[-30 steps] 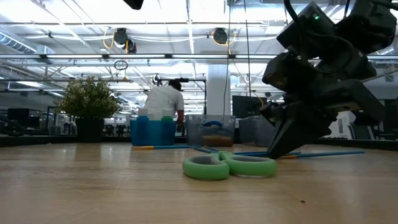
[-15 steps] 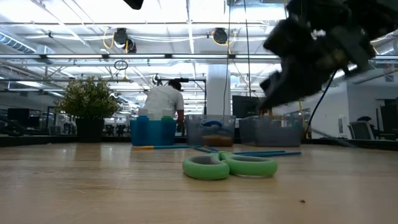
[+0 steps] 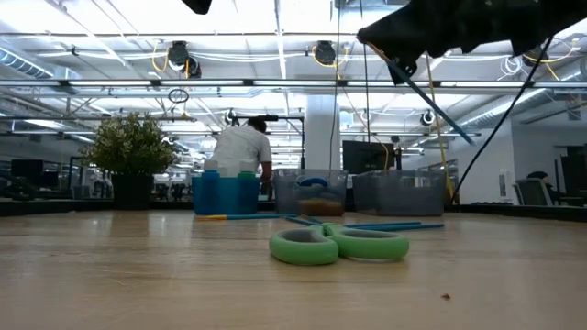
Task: Pick & Place Paint Supplies
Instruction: Put the blue paint brush into the right black bin, then put the green scissors into the left black bin
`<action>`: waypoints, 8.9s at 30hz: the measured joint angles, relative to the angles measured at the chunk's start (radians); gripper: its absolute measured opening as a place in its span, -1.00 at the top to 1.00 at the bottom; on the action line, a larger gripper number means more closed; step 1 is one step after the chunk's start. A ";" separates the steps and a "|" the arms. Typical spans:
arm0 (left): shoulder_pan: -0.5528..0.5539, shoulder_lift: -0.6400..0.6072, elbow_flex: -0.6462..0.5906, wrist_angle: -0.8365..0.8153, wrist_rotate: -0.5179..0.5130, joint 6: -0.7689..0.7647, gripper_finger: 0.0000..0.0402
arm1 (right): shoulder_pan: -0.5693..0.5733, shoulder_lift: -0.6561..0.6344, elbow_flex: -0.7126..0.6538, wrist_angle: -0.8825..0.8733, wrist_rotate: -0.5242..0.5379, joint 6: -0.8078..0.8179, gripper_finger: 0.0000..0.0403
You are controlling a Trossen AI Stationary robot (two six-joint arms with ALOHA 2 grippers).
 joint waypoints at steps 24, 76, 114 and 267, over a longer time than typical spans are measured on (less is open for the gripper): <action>0.000 0.000 0.000 -0.001 0.000 0.004 0.09 | -0.787 -0.054 0.001 0.033 -0.026 -0.014 1.00; 0.000 0.000 0.000 -0.007 -0.001 0.009 0.09 | -0.823 0.266 0.002 0.212 -0.112 -0.019 0.32; 0.005 0.508 0.110 0.137 -0.103 -0.118 0.09 | 0.173 0.268 0.000 0.022 0.163 -0.121 0.30; -0.103 0.537 0.284 -0.954 0.246 -1.950 0.10 | 0.166 0.268 0.001 0.158 0.180 0.073 0.30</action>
